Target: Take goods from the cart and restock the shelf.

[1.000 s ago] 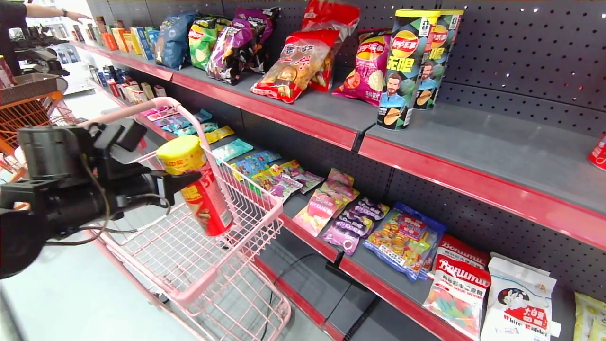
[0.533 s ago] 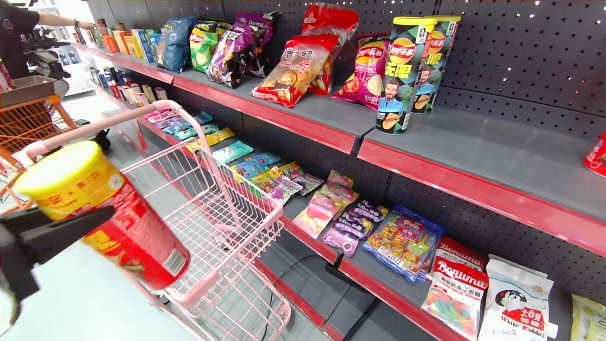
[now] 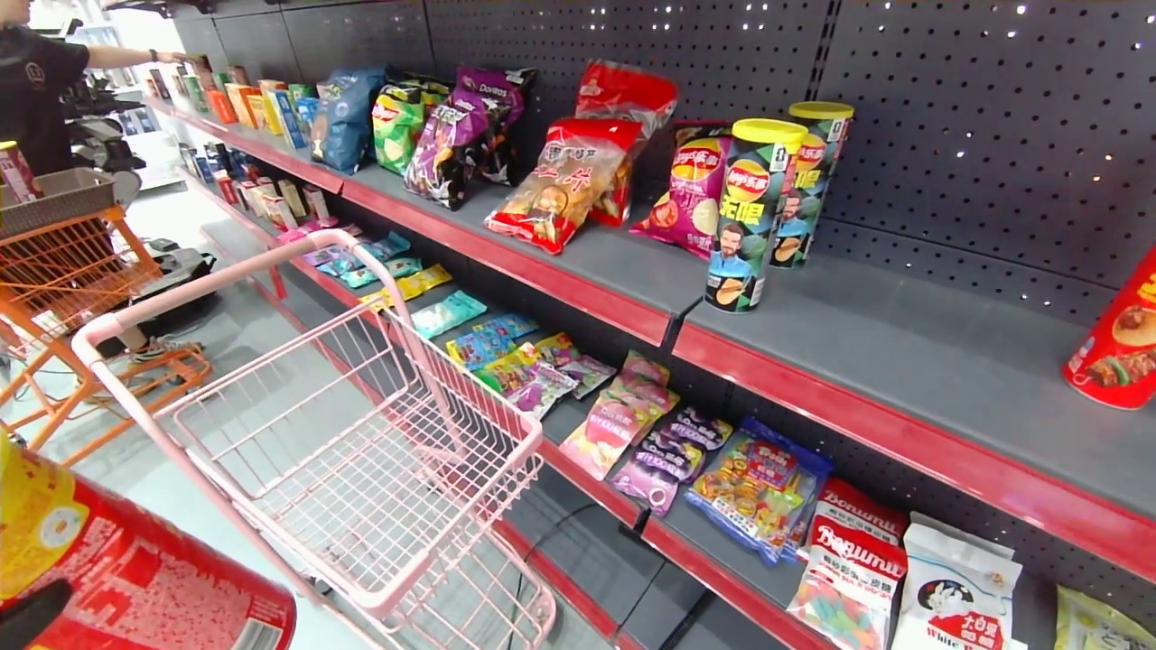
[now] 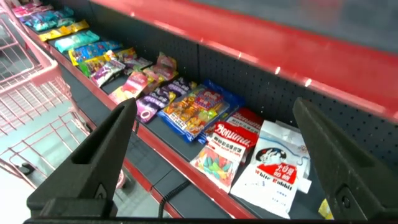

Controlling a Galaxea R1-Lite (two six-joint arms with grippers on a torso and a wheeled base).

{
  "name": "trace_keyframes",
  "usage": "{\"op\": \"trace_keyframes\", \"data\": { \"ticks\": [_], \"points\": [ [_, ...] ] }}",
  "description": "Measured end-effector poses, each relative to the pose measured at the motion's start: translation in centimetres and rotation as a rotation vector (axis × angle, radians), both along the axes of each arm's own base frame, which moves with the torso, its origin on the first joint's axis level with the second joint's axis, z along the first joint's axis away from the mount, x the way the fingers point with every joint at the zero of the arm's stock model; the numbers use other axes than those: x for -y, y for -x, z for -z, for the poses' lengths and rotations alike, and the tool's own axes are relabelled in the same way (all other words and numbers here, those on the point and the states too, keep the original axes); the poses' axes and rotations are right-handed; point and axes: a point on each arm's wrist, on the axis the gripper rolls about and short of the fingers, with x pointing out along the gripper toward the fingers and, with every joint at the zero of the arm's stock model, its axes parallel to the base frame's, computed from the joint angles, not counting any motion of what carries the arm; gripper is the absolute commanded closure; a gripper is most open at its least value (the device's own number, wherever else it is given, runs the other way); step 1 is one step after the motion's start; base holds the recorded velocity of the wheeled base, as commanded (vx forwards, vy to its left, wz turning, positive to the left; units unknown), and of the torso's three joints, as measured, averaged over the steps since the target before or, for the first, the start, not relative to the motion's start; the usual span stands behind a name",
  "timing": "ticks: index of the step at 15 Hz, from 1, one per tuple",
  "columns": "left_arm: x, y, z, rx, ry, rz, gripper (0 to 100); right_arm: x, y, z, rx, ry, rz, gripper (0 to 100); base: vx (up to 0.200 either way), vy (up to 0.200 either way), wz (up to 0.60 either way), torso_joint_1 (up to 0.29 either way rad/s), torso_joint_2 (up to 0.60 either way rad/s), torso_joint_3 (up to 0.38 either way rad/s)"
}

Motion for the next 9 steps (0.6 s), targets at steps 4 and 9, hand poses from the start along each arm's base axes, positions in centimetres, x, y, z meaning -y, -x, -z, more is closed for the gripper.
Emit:
{"op": "trace_keyframes", "data": {
  "ticks": [4,9],
  "points": [
    [-0.04,0.57,0.57,0.016,0.001,-0.002,100,0.0,0.0,-0.01,0.001,0.0,0.001,0,0.0,0.0,0.0,0.224,-0.55,-0.323],
    [-0.09,0.98,0.73,0.036,-0.01,-0.011,100,0.0,0.0,0.0,0.0,-0.001,0.0,0,0.0,0.0,-0.36,0.086,-0.19,-0.118]
  ]
}}
